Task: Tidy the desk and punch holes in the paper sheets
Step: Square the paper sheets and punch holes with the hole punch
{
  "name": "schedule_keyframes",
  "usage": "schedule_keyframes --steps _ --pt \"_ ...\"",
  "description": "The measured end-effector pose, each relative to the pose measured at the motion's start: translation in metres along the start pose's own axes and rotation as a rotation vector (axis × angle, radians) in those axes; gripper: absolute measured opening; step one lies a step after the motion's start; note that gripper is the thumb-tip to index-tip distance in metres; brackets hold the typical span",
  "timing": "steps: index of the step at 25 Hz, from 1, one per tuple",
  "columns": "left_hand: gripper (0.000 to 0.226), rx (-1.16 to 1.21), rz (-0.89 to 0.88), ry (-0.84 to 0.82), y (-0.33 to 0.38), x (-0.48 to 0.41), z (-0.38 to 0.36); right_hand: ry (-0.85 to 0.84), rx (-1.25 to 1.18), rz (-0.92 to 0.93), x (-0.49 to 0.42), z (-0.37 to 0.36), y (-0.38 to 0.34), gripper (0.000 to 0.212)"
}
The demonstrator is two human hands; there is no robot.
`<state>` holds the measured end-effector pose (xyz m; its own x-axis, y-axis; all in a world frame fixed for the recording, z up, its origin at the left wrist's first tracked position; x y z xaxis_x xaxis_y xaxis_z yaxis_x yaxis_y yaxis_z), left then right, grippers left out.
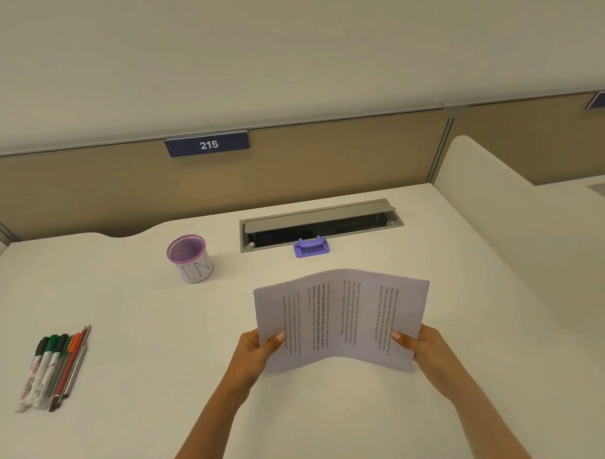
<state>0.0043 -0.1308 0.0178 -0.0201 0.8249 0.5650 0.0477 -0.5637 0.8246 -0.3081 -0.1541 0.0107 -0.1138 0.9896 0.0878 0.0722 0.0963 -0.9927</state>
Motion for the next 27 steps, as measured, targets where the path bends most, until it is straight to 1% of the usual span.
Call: schedule_keyframes --steps 2,3,5,7,8,9,11,12,13,14,15,17,19,21,24,27 --pt "0.018 0.049 0.010 0.021 0.003 -0.002 0.002 -0.009 0.004 0.030 -0.003 0.002 -0.009 0.085" --pt "0.018 0.083 0.025 0.028 0.004 -0.003 0.004 -0.019 0.003 0.042 -0.004 0.005 -0.016 0.081" --pt "0.017 0.161 0.063 0.020 0.006 -0.005 0.004 -0.027 -0.026 0.061 -0.004 0.013 -0.027 0.059" --pt "0.017 0.266 0.116 0.002 0.005 -0.007 0.002 0.032 -0.117 0.063 -0.001 0.022 -0.031 0.046" --pt "0.017 0.324 0.144 -0.005 0.004 -0.009 -0.001 0.079 -0.208 0.051 0.003 0.022 -0.027 0.046" --pt "0.017 0.384 0.170 -0.013 0.003 -0.011 -0.005 0.131 -0.317 0.026 0.007 0.018 -0.022 0.054" --pt "0.018 0.473 0.219 -0.028 -0.001 -0.014 -0.019 0.209 -0.496 -0.003 0.015 -0.001 -0.013 0.082" --pt "0.018 0.497 0.242 -0.030 -0.004 -0.015 -0.027 0.227 -0.539 -0.004 0.018 -0.014 -0.010 0.083" --pt "0.019 0.519 0.262 -0.031 -0.007 -0.015 -0.036 0.222 -0.572 0.005 0.020 -0.030 -0.012 0.074" --pt "0.020 0.539 0.276 -0.033 -0.010 -0.016 -0.045 0.222 -0.596 0.022 0.020 -0.045 -0.013 0.059" --pt "0.021 0.558 0.287 -0.036 -0.013 -0.015 -0.053 0.249 -0.614 0.034 0.021 -0.058 -0.017 0.045" --pt "0.023 0.584 0.307 -0.045 -0.020 -0.014 -0.069 0.375 -0.626 0.037 0.018 -0.070 -0.018 0.035" --pt "0.024 0.612 0.331 -0.050 -0.027 -0.013 -0.082 0.512 -0.586 0.047 0.017 -0.070 -0.018 0.030" --pt "0.025 0.637 0.358 -0.052 -0.032 -0.012 -0.092 0.592 -0.544 0.048 0.017 -0.067 -0.014 0.026" --pt "0.027 0.674 0.387 -0.064 -0.041 -0.015 -0.105 0.676 -0.508 0.028 0.020 -0.057 -0.005 0.026" --pt "0.029 0.669 0.424 -0.076 -0.047 -0.024 -0.115 0.717 -0.493 0.010 0.018 -0.046 0.002 0.024"
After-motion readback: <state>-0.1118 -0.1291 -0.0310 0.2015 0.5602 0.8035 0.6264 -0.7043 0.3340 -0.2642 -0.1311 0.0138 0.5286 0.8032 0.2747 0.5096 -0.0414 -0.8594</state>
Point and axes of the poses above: each hand's wrist, its own x-axis away from the middle knuckle, its own z-axis out of the back of the hand, y = z × x, the point moved 7 cm from there along -x, towards the middle knuckle, and after that the axes turned 15 degrees about z, right-handed, at the moved point
